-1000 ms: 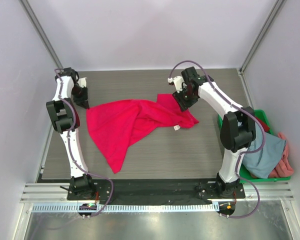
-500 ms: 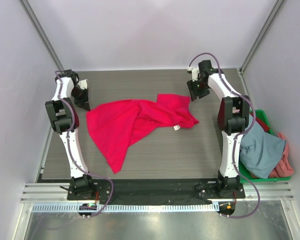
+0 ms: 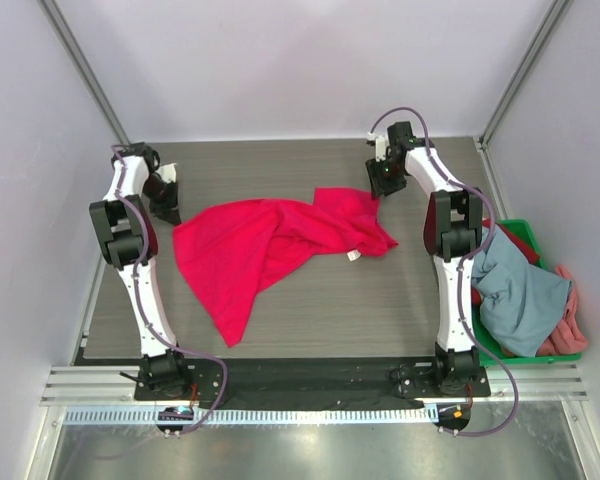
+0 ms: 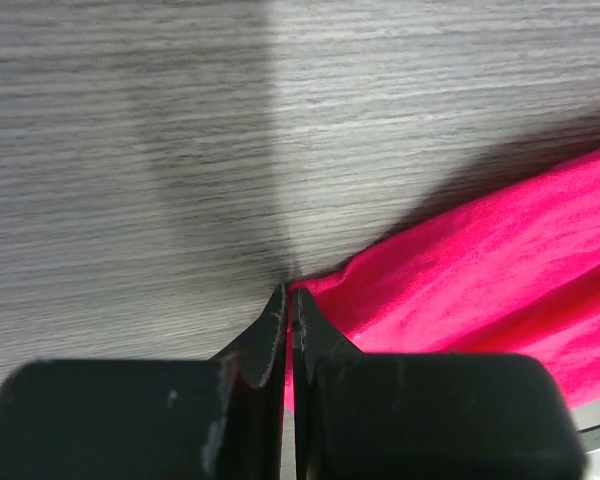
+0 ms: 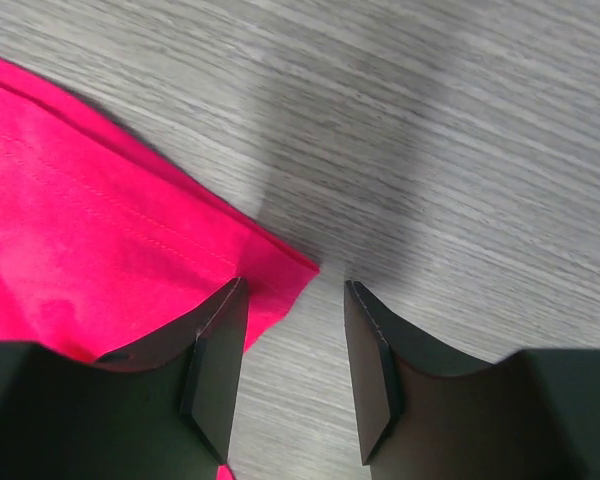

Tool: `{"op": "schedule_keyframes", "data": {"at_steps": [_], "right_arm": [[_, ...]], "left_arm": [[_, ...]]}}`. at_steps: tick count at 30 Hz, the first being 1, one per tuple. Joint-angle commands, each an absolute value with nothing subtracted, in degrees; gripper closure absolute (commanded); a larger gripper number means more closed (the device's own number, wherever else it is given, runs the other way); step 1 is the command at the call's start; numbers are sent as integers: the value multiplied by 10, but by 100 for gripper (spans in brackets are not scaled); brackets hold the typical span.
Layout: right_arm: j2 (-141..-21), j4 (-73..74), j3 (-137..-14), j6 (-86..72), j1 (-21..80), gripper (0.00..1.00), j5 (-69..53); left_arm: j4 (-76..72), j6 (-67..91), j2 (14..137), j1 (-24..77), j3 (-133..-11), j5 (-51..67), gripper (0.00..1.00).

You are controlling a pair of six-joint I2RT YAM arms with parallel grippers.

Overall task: Fold and stack the t-shirts
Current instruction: Flatten the tshirt out

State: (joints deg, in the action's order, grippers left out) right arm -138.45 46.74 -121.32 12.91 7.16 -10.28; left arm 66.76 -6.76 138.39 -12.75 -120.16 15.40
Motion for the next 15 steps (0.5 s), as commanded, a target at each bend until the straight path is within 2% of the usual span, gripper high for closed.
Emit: {"op": "schedule_keyframes", "data": {"at_steps": [1, 4, 7, 9, 10, 13, 14, 15], "right_arm": [[-1388, 459, -1232, 116, 70, 52, -108], [-1392, 459, -1227, 116, 70, 55, -112], [-1402, 458, -1228, 116, 69, 63, -118], [-1410, 458, -1232, 115, 69, 73, -128], [-1418, 458, -1237, 113, 69, 81, -132], [-1426, 457, -1248, 113, 70, 92, -147], [-1426, 456, -1262, 114, 70, 99, -148], [-1425, 455, -1271, 120, 70, 99, -147]], "left_arm": [[676, -84, 1361, -125, -1191, 138, 100], [677, -84, 1361, -124, -1188, 134, 100], [677, -86, 1361, -122, -1187, 130, 100], [677, -88, 1361, -120, -1187, 128, 100], [677, -89, 1361, -120, -1187, 127, 100], [682, -91, 1361, -119, -1194, 126, 100], [682, -93, 1360, -119, -1201, 126, 100], [684, -97, 1358, -119, -1207, 125, 100]]}}
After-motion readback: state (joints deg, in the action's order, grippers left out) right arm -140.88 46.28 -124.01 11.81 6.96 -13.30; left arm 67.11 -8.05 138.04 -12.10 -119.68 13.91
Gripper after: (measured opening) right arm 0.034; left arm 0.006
